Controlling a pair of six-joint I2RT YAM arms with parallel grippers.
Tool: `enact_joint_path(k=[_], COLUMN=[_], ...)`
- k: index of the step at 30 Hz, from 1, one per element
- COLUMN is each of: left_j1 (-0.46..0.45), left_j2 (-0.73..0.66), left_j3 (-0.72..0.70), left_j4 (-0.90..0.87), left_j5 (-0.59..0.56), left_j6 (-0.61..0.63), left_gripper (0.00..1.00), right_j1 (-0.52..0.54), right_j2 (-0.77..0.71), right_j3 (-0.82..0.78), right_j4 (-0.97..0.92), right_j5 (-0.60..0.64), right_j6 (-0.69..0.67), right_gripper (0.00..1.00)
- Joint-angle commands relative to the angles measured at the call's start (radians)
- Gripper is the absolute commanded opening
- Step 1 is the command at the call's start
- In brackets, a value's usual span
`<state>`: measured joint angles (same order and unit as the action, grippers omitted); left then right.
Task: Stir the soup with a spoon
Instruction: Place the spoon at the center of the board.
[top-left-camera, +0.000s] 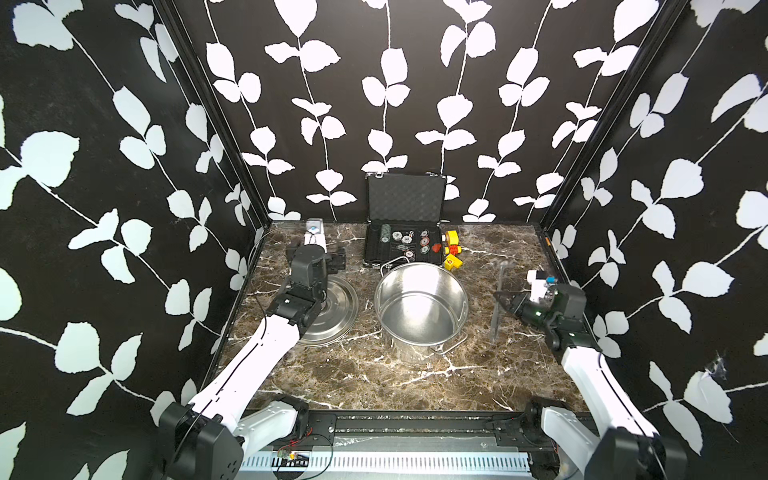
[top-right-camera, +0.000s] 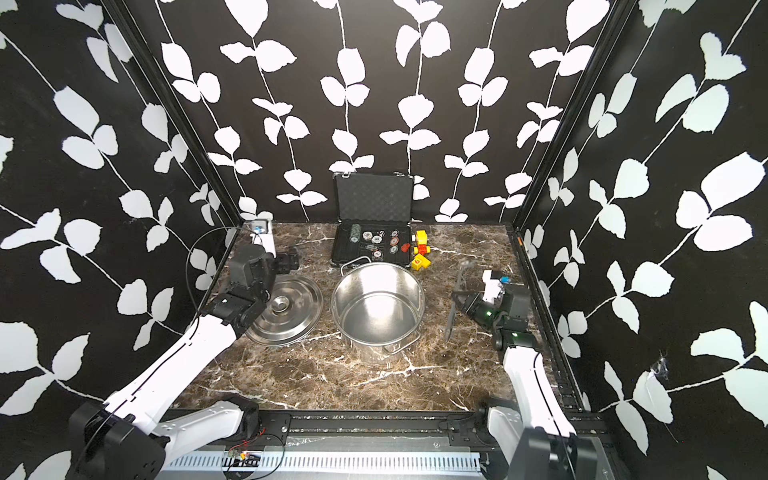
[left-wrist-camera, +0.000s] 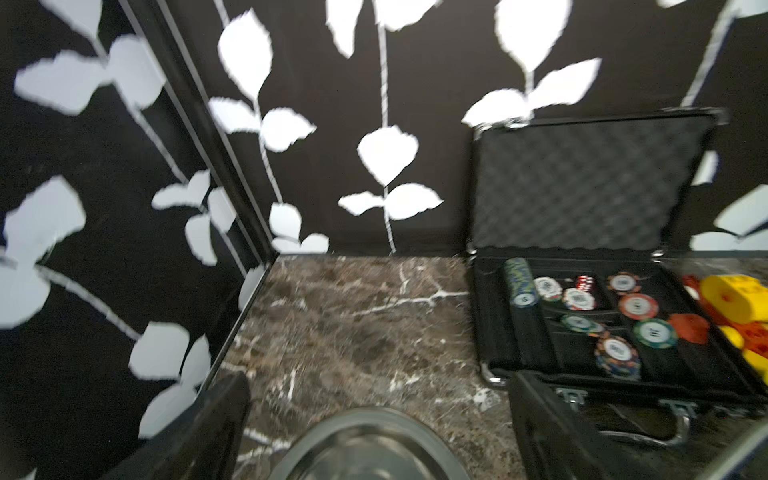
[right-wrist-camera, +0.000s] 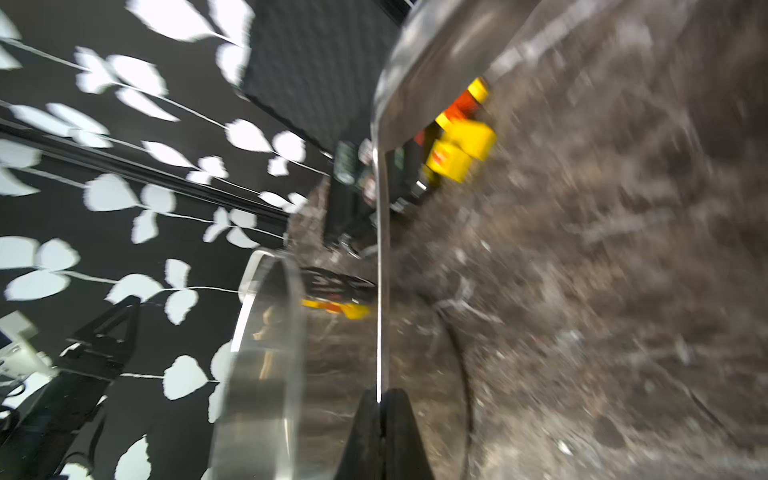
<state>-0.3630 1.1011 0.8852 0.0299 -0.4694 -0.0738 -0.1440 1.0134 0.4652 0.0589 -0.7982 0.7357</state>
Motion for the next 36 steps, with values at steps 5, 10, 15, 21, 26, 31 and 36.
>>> enact_joint_path(k=[5,10,15,21,26,31,36], left_j1=[0.077,0.087,0.098,0.104,0.107,0.108,0.110], left_j2=[-0.016,-0.004,0.000,0.037,0.073,0.114,0.159], left_j3=[-0.153,-0.199,-0.245,-0.282,-0.327,-0.342,-0.364], left_j4=[-0.001,0.074,0.156,0.238,0.337,0.370,0.452], left_j5=[-0.073,-0.085,-0.146,-0.191,-0.182,-0.174,-0.121], left_j6=[-0.156,-0.135,-0.085,-0.007,0.055,0.076,0.147], left_gripper=[0.99,0.99,0.99,0.99,0.99,0.99,0.99], right_j1=[0.039,0.085,0.092,0.092,0.091,0.092,0.091], right_j2=[0.222,0.358,0.422,0.474,0.471,0.443,0.344], right_j3=[-0.096,-0.099,-0.106,-0.112,-0.112,-0.094,-0.062], right_j4=[0.346,0.433,0.440,0.416,0.364,0.280,0.117], right_j5=[-0.010,0.000,0.014,0.021,0.064,0.128,0.213], right_j6=[-0.024,-0.044,-0.074,-0.112,-0.138,-0.151,-0.177], right_gripper=[0.00,0.00,0.00,0.03,0.17,0.24,0.38])
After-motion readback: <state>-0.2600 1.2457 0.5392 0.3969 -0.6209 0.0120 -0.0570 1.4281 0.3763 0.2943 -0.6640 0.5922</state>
